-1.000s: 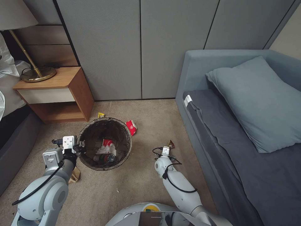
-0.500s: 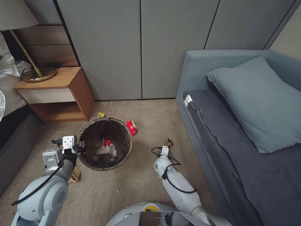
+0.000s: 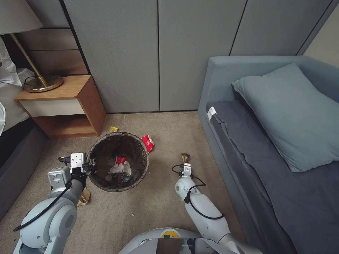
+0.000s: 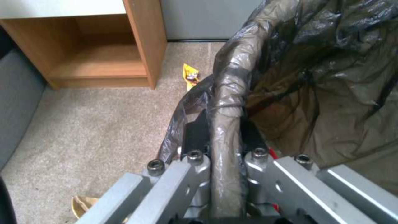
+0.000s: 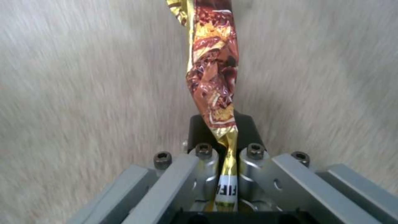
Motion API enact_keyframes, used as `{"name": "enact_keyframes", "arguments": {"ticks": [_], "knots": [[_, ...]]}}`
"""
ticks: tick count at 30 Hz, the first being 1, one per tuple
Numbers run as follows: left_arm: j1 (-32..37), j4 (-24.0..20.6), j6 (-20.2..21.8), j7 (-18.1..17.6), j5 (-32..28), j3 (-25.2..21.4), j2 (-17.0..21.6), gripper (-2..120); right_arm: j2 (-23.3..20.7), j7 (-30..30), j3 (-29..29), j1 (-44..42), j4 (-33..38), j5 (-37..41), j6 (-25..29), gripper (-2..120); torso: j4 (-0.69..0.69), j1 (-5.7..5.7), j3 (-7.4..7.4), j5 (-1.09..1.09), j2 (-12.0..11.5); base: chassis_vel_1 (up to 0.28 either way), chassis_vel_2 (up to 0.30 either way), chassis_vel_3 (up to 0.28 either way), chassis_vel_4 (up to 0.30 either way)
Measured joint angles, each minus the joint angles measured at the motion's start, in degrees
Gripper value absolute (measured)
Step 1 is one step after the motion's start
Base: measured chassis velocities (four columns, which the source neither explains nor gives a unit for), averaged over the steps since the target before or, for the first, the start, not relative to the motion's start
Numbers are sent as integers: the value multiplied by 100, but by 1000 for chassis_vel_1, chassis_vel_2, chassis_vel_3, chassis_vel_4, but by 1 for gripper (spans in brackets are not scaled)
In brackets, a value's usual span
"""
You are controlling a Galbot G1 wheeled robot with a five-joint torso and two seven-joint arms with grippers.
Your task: Pick up the trash bin, then pick up the garbage from the floor and place it into the trash bin.
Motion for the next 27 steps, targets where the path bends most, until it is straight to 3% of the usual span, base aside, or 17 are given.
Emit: {"name": "enact_keyframes", "arguments": {"ticks": [2, 8, 9, 11, 13, 19, 21, 27], "knots": [[2, -3, 0, 0, 1, 1, -2, 4, -45, -37, 25, -43, 148, -97, 7, 0, 0, 0, 0, 1, 0, 0, 0, 0, 0], [3, -14, 0, -11, -6, 2, 15, 4, -448, -486, 450, -555, 1873, -605, -234, 0, -1, 0, 0, 0, 0, 0, 0, 0, 0], [3, -14, 0, -11, -6, 2, 15, 4, -448, -486, 450, -555, 1873, -605, -234, 0, -1, 0, 0, 0, 0, 0, 0, 0, 0], [-6, -14, 0, -22, -13, 2, 44, 4, -804, -857, 547, -735, 2720, -690, -277, 0, -1, 0, 0, 0, 0, 0, 0, 0, 0], [-9, -14, 0, -26, -16, 2, 54, 4, -968, -1015, 594, -785, 3088, -711, -306, 0, -2, 0, 0, 0, 0, 0, 0, 0, 0], [-11, -14, 3, -29, -18, 7, 58, 4, -1415, -1210, 658, -807, 3971, -439, -508, 0, -1, 0, 0, 0, 0, 0, 0, 0, 0], [-10, -9, 5, -31, -17, 20, 55, 4, -1907, -1375, 601, -738, 4588, -156, -691, 0, 0, 0, 0, 1, 0, 0, 0, 0, 0], [-8, -6, 9, -31, -21, 20, 80, 4, -2610, -1669, 264, -455, 5386, 289, -878, 0, -1, 0, 0, 0, 1, 0, 0, 0, 0]]}}
